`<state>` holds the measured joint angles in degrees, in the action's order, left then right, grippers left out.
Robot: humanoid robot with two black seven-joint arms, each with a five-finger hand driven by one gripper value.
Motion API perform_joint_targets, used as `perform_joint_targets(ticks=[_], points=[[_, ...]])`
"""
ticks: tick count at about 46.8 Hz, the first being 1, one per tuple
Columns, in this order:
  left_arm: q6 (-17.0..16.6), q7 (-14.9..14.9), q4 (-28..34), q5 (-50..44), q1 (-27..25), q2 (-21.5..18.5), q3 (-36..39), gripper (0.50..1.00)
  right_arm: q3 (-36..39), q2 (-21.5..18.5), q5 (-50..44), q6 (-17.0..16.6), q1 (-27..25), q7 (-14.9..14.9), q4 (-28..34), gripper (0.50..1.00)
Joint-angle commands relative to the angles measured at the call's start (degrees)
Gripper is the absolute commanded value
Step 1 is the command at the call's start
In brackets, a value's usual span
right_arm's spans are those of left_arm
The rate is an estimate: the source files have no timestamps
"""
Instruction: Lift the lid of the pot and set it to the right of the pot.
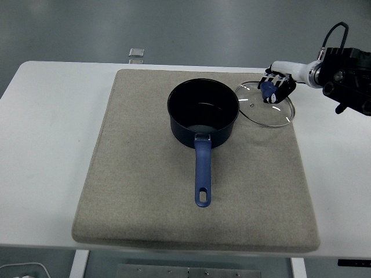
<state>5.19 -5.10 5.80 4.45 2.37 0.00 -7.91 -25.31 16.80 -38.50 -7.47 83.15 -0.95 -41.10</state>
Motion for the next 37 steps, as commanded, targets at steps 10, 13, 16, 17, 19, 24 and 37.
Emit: perform_joint_targets(ticks=[10,13,16,17,19,24,37], points=[[0.0,0.0,0.0,0.0,0.0,0.0,0.0,1.000,1.1,0.2,1.0,-0.3,0.5,-0.2,-0.1,0.858],[0.0,0.0,0.0,0.0,0.0,0.0,0.0,1.000,2.2,0.3,1.1,-0.5,0.5,-0.2,-0.1,0.858],[0.0,0.0,0.0,0.0,0.0,0.0,0.0,1.000,4.7,0.3,1.1,-1.0,0.4,-0.2,-0.1,0.860],[0.0,0.0,0.0,-0.1,0.0,0.0,0.0,1.000,5.7,0.3,1.1,-1.2,0.4,-0.2,-0.1,0.858],[0.0,0.0,0.0,-0.1,0.0,0.0,0.0,1.000,7.9,0.3,1.1,-1.8,0.2,-0.2,-0.1,0.860],[0.0,0.0,0.0,0.0,0.0,0.0,0.0,1.000,13.4,1.0,1.5,-3.0,-0.4,-0.3,-0.1,0.858],[0.0,0.0,0.0,0.0,0.0,0.0,0.0,1.000,24.2,1.6,10.5,-4.8,-3.7,-0.2,0.1,0.860]])
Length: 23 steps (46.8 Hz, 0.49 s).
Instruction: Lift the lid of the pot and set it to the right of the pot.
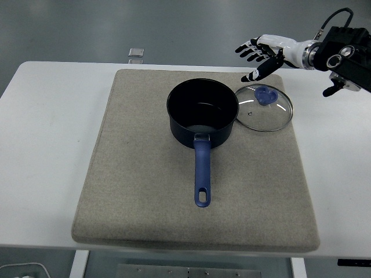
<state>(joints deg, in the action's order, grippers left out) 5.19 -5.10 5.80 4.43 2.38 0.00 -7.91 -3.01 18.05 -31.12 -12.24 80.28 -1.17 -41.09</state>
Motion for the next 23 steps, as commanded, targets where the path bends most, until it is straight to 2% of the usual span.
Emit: perform_joint_targets(ticks=[1,12,23], points=[[0.0,0.0,0.0,0.0,0.0,0.0,0.0,1.000,2.5,0.5,4.5,-0.1,-1.2,0.0,0.0,0.860],[0.0,0.0,0.0,0.1,0.0,0.0,0.0,1.000,10.3,2.1,13.4,-0.4,-7.1,-0.1,1.5,0.860],[0.0,0.0,0.0,0.0,0.0,0.0,0.0,1.000,25.5,1.2,19.2,-4.6,-15.1,-0.1,6.1,0.860]])
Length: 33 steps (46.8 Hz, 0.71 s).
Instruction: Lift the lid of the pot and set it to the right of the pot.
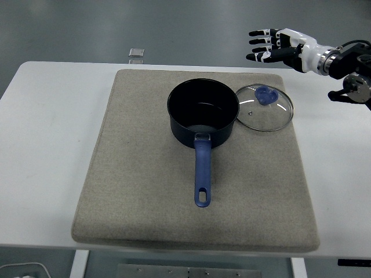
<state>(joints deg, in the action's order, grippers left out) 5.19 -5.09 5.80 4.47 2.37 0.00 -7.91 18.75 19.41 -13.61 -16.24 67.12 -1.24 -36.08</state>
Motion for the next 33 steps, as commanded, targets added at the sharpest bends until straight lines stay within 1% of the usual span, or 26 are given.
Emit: perform_joint_targets(ticks=[1,5,10,19,21,22,24,33], points=[[0.0,0.0,0.0,0.0,0.0,0.0,0.0,1.000,4.8,-0.3,2.2,-0.7,-2.3,0.1,1.4,0.860],[0.0,0.0,0.0,0.0,0.0,0.0,0.0,1.000,7.5,-1.0,5.3,-0.8,-3.3,0.1,2.6,0.860],[0.0,0.0,0.0,-0.1,0.0,0.0,0.0,1.000,8.1,-2.9,9.4,-0.7,-4.5,0.1,3.6,0.860],[0.0,0.0,0.0,-0.1,0.0,0.0,0.0,1.000,8.1,-4.2,17.7,-0.7,-5.3,0.0,4.9,0.862],[0.0,0.0,0.0,0.0,0.0,0.0,0.0,1.000,8.1,-4.3,19.4,-0.8,-5.7,0.1,5.0,0.870],[0.0,0.0,0.0,0.0,0.0,0.0,0.0,1.000,8.1,-4.3,20.0,-0.8,-5.9,0.0,5.1,0.885],[0.0,0.0,0.0,-0.1,0.0,0.0,0.0,1.000,8.1,-4.5,20.8,-0.7,-6.0,0.0,5.1,0.893],[0.0,0.0,0.0,0.0,0.0,0.0,0.0,1.000,8.1,-5.0,21.1,0.0,-6.8,-0.5,5.2,0.897]])
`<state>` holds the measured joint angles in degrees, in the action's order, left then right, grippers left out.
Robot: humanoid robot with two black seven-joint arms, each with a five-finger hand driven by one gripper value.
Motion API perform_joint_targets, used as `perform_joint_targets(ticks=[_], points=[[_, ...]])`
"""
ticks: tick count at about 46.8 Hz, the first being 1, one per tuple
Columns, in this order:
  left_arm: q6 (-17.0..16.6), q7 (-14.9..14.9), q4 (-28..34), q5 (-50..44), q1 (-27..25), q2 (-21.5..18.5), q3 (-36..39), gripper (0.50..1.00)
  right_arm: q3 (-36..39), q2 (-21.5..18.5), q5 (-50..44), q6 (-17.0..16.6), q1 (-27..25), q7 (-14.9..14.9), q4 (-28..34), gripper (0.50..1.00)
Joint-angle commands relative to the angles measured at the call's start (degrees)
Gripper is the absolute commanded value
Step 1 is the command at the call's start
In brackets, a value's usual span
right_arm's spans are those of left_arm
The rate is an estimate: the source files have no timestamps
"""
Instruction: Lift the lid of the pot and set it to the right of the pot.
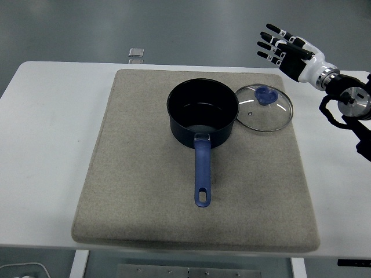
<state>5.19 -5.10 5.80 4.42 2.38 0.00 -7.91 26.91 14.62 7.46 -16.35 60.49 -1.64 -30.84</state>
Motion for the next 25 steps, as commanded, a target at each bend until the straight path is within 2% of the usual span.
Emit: perform_joint_targets(ticks=[1,25], points=[[0.0,0.0,0.0,0.0,0.0,0.0,0.0,1.000,0.0,-0.3,0.0,0.1,-0.2,-0.1,0.0,0.897],[0.0,0.0,0.0,0.0,0.0,0.0,0.0,1.000,0.0,-2.2,-0.1,0.2,-1.8,-0.3,0.0,0.903]])
